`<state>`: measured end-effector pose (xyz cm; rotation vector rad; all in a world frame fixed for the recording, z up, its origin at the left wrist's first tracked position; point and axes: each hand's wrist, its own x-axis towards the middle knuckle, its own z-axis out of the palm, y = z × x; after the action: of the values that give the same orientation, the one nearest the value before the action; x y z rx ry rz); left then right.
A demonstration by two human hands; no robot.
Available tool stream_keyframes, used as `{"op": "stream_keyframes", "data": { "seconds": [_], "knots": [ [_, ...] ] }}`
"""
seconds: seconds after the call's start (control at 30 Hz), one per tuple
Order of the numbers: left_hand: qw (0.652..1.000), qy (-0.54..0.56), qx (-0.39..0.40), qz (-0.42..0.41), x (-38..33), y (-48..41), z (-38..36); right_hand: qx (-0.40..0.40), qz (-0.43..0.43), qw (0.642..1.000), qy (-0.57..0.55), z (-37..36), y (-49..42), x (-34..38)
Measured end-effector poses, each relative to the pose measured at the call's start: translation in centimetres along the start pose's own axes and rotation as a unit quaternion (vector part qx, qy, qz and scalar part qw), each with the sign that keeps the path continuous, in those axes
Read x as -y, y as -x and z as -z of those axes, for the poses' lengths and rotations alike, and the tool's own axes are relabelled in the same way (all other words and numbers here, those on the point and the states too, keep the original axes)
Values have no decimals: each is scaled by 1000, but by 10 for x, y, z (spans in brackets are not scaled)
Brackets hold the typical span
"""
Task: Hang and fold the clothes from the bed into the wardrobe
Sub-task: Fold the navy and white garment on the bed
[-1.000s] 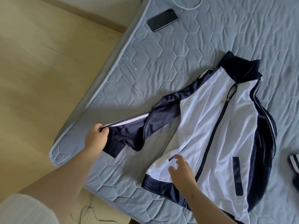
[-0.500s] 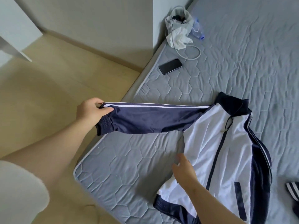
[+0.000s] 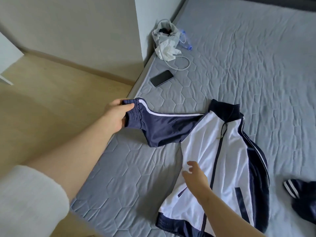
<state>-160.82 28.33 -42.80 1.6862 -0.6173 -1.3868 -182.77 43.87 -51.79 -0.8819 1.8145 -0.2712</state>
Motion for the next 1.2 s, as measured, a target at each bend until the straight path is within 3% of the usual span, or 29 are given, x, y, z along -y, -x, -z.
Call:
{"op": "stream_keyframes", "data": {
  "seconds": [0.37, 0.53, 0.7, 0.8, 1.0, 1.1, 1.2],
  "knots": [
    [983, 19, 177, 52, 41, 42, -204, -88, -62, 992, -65, 93, -1, -73],
    [949, 54, 300, 76, 67, 85, -283, -119, -99, 983, -94, 131, 1, -110],
    [906, 12, 406, 118, 94, 93, -295, -113, -116, 981, -110, 135, -5, -131],
    [925, 0, 354, 140, 111, 83, -284, -98, -122, 981, -113, 129, -13, -136],
    [978, -91, 119, 148, 159, 38, -240, -59, -101, 988, -98, 107, -42, -134],
    [982, -141, 9, 126, 193, 3, -213, -52, -85, 993, -68, 91, -71, -125],
    [963, -226, -46, 139, 230, -34, -189, -33, -57, 996, -60, 66, -106, -110]
  ]
}}
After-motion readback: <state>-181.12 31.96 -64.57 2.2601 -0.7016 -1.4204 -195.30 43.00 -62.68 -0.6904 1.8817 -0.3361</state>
